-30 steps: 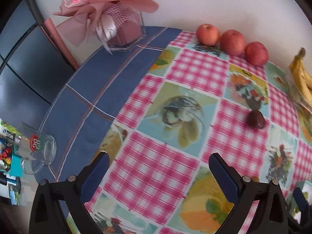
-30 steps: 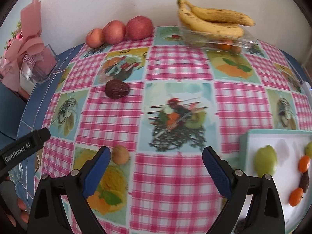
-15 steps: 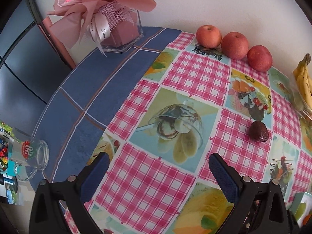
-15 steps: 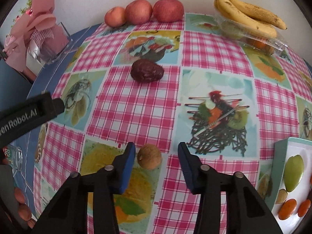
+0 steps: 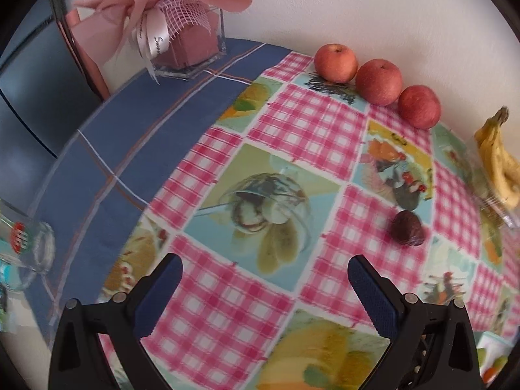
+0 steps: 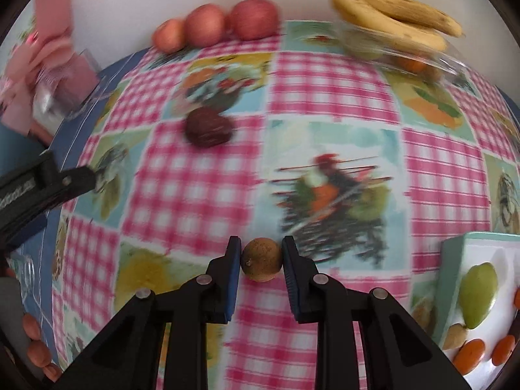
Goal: Organize fruits
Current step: 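Close the right tool on the small brown fruit while the left tool grasps the last date, then carry the brown fruit over the tray with the right tool while the left tool carries the date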
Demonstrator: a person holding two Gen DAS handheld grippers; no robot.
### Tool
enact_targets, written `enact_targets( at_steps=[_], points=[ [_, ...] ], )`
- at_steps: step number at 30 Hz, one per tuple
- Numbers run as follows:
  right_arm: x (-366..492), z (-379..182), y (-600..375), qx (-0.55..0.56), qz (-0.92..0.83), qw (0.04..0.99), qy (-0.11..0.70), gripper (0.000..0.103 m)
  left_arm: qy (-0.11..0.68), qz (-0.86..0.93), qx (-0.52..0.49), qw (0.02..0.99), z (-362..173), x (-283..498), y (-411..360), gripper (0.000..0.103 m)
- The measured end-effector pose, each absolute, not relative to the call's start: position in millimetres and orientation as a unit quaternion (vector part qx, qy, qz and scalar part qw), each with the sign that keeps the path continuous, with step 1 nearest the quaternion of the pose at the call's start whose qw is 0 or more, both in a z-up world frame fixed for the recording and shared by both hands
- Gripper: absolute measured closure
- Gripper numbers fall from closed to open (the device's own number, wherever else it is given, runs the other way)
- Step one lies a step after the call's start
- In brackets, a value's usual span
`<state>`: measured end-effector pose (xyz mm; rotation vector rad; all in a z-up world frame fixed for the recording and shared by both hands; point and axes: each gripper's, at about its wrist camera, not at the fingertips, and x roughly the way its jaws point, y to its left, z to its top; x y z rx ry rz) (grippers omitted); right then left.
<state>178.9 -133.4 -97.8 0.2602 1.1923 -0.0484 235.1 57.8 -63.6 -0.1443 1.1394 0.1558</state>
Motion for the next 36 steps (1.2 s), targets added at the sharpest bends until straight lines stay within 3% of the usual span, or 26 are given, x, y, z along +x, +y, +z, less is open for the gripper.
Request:
enact_targets(
  at_steps=[8, 14, 16, 17, 27, 36],
  points=[
    [179, -86, -187, 0.156, -0.054, 0.828, 0.536, 0.076, 0.540, 0.013, -0.089, 0.837, -72, 244, 31, 0.002],
    [180, -83, -210, 0.164, -0.059, 0.834, 0.523, 0.076, 0.525, -0.037, -0.085, 0.846, -76, 253, -3, 0.025],
    [181, -82, -217, 0.164, -0.058, 0.836, 0.520, 0.076, 0.523, -0.051, -0.089, 0.846, -79, 258, -11, 0.040],
    [182, -83, -217, 0.164, -0.058, 0.837, 0.519, 0.076, 0.521, -0.056, -0.090, 0.847, -80, 259, -15, 0.041],
    [183, -88, -226, 0.164, -0.058, 0.837, 0.518, 0.076, 0.506, -0.091, -0.122, 0.849, -90, 269, -28, 0.053],
    [182, -87, -226, 0.158, -0.061, 0.838, 0.519, 0.076, 0.495, -0.109, -0.149, 0.849, -93, 273, -29, 0.058]
  ],
)
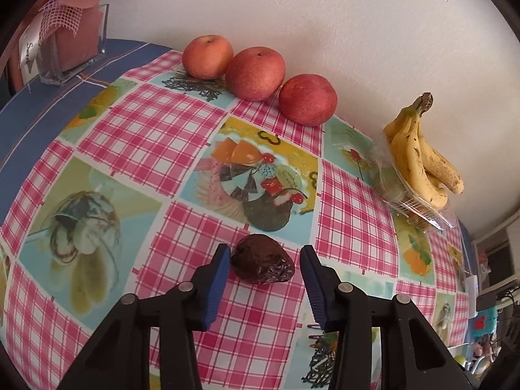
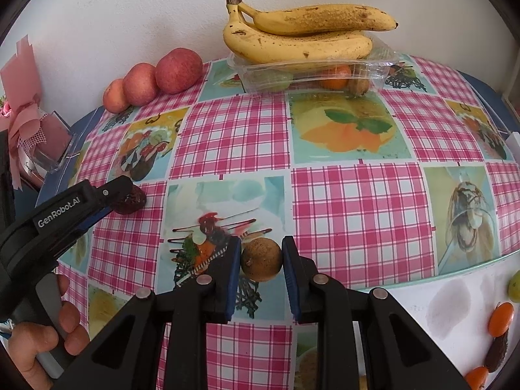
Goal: Organize fruits
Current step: 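Carry the brown fruit over the tray with the right tool while the left tool carries the date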
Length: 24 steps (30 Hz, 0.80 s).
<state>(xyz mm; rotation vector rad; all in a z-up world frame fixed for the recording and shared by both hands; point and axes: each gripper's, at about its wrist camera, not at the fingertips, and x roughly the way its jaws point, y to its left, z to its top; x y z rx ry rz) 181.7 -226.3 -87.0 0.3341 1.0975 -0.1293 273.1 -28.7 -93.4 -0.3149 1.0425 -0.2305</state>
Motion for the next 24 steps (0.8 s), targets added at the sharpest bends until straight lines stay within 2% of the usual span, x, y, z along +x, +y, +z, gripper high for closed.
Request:
enact_targets(
  at_steps=[2, 5, 24],
  points=[
    [182, -86, -224, 0.155, -0.059, 0.839, 0.518, 0.076, 0.498, -0.111, -0.156, 0.846, -96, 274, -27, 0.064],
    [182, -86, -224, 0.154, -0.058, 0.839, 0.518, 0.076, 0.498, -0.111, -0.159, 0.845, -97, 275, -26, 0.065],
    [168, -83, -238, 0.166, -0.082, 0.825, 0.534, 0.076, 0.528, -0.098, -0.148, 0.831, -74, 258, -35, 0.066]
  ],
)
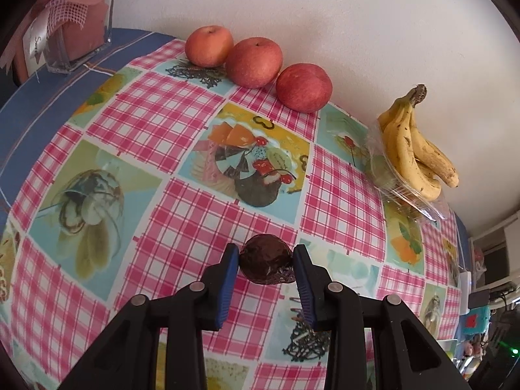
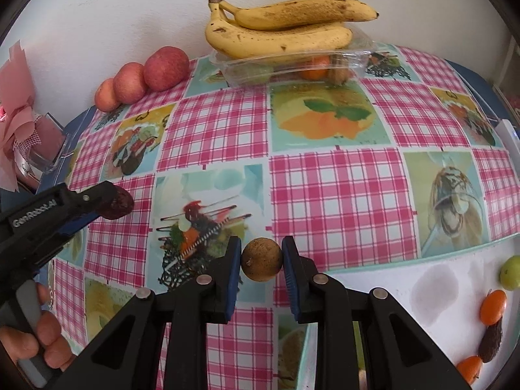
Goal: Organize fruits
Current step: 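Carry the brown fruit over the tray with the right tool while the left tool carries the date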
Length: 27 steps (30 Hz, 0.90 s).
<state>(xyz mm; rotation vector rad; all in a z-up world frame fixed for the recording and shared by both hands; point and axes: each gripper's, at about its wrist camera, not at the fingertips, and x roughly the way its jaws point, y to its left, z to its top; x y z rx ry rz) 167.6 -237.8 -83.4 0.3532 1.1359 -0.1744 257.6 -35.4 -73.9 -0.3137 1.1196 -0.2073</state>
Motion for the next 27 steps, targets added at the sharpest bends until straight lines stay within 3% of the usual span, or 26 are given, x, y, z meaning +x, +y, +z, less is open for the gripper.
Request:
enact_targets(
  at_steps=[27],
  points=[
    [103, -19, -241, 0.179, -0.094, 0.834, 0.514, 0.076, 0.516, -0.102, -0.086, 0.846, -2, 184, -57, 0.066]
  ],
)
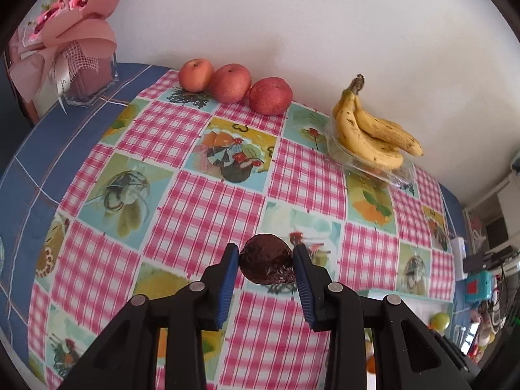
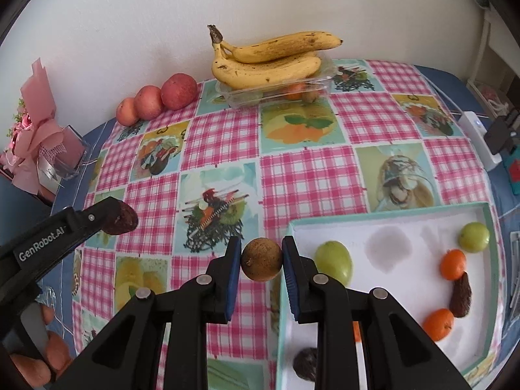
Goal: Organize fruits
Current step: 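Carry the brown fruit over the tray with the right tool while the left tool carries the date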
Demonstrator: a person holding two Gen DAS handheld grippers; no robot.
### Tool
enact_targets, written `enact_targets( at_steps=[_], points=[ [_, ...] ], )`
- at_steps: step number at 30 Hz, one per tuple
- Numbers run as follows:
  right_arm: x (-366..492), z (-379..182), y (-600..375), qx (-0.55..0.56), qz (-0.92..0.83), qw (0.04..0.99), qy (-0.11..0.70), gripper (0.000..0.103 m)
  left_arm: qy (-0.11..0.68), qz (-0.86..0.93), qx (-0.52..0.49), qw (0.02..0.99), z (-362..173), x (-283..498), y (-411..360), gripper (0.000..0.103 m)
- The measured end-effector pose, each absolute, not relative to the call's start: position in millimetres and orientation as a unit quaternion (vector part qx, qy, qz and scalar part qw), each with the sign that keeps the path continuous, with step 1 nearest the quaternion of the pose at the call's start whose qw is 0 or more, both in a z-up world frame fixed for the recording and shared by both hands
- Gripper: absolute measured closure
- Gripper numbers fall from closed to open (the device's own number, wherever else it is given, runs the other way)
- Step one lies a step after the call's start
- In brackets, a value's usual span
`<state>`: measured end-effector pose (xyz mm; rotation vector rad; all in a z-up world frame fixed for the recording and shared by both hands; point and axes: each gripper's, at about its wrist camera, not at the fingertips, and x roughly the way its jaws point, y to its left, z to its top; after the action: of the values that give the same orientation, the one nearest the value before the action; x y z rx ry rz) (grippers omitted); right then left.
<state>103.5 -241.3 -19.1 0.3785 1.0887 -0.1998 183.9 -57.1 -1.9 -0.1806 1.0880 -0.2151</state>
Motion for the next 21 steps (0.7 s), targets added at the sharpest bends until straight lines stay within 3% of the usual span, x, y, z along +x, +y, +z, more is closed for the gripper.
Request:
enact_targets(
  at_steps=[21],
  points=[
    [30, -6, -253, 0.156, -0.129, 0.835, 0.511, 0.076, 0.512, -0.137, -0.060, 0.846, 16, 112, -60, 0.066]
  ],
)
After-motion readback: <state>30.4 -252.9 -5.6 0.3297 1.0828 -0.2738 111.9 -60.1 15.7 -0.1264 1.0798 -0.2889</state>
